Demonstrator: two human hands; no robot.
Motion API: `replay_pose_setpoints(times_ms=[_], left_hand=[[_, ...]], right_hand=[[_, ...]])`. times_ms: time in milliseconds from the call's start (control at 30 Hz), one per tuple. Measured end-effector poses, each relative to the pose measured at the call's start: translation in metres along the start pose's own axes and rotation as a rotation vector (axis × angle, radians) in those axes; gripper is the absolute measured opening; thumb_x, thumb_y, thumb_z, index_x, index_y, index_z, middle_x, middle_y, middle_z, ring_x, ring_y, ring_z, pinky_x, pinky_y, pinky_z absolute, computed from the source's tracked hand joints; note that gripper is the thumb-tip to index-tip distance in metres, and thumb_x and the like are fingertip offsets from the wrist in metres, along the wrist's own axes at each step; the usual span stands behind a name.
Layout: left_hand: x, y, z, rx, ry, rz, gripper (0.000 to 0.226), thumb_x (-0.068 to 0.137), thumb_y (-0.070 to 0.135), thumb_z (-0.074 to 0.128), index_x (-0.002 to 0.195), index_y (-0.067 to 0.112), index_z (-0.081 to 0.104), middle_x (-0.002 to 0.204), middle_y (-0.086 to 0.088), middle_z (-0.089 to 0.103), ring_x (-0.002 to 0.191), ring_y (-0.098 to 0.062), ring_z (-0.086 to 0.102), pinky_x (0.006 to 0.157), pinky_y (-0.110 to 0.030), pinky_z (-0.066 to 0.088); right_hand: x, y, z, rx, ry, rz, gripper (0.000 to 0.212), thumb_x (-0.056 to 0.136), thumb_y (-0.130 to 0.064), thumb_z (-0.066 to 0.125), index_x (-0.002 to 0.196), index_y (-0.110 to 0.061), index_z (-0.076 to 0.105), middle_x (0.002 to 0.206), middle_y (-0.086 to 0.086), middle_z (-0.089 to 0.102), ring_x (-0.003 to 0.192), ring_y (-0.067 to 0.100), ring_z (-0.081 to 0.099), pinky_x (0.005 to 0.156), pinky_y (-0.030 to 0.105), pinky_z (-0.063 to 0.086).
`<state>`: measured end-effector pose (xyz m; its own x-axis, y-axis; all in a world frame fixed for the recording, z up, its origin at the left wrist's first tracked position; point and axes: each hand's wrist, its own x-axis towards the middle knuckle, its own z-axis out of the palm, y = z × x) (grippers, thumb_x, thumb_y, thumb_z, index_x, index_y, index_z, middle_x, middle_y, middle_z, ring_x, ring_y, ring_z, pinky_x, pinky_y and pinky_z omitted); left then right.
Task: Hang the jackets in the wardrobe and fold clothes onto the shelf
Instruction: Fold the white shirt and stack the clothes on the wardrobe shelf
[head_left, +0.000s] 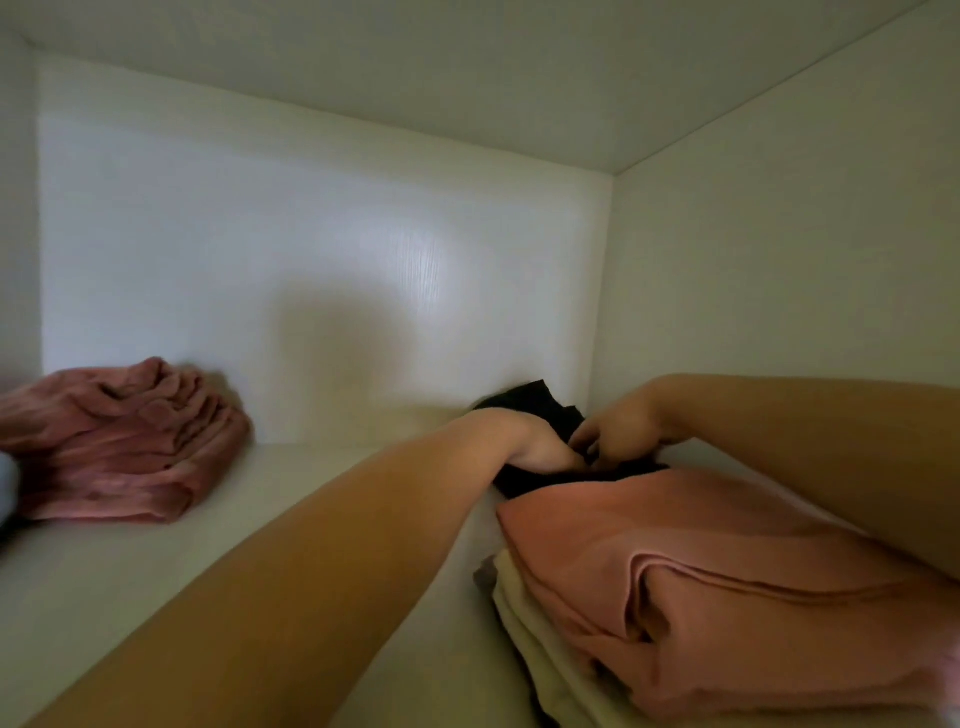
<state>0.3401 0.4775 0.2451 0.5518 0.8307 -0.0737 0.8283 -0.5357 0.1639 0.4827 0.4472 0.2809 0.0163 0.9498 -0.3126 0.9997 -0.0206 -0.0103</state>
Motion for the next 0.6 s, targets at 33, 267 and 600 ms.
replay_pose_setpoints(times_ms=[33,267,600], left_hand=[[-0.006,-0.008,-0.002,0.011,0.007,-0.023,0.074,0.08,0.076,0.046,0.134,0.028,0.061,0.138,0.001,0.059,0.124,-0.023,0.056,0.109,-0.044,0.041],[-0.055,-0.068,-0.015,0.039,0.071,-0.202,0.069,0.092,0.062,0.054,0.146,0.019,0.049,0.146,-0.005,0.05,0.123,-0.031,0.056,0.081,-0.038,0.056],[-0.111,-0.15,-0.032,0.193,0.251,-0.249,0.038,0.093,0.015,0.053,0.129,0.016,0.066,0.131,-0.007,0.063,0.12,-0.029,0.06,0.102,-0.039,0.049]], right_hand=[[0.0,-0.01,-0.001,0.017,-0.015,-0.018,0.047,0.095,-0.006,0.055,0.135,-0.03,0.057,0.14,0.001,0.056,0.128,0.026,0.056,0.106,0.049,0.049],[-0.004,-0.077,-0.001,0.011,-0.052,-0.175,0.051,0.1,-0.012,0.054,0.145,-0.035,0.046,0.154,-0.006,0.041,0.14,0.019,0.041,0.115,0.043,0.039],[-0.021,-0.134,0.01,-0.301,0.099,-0.297,0.057,0.105,-0.021,0.049,0.157,-0.033,0.027,0.15,0.004,0.041,0.114,0.02,0.05,0.089,0.028,0.04]])
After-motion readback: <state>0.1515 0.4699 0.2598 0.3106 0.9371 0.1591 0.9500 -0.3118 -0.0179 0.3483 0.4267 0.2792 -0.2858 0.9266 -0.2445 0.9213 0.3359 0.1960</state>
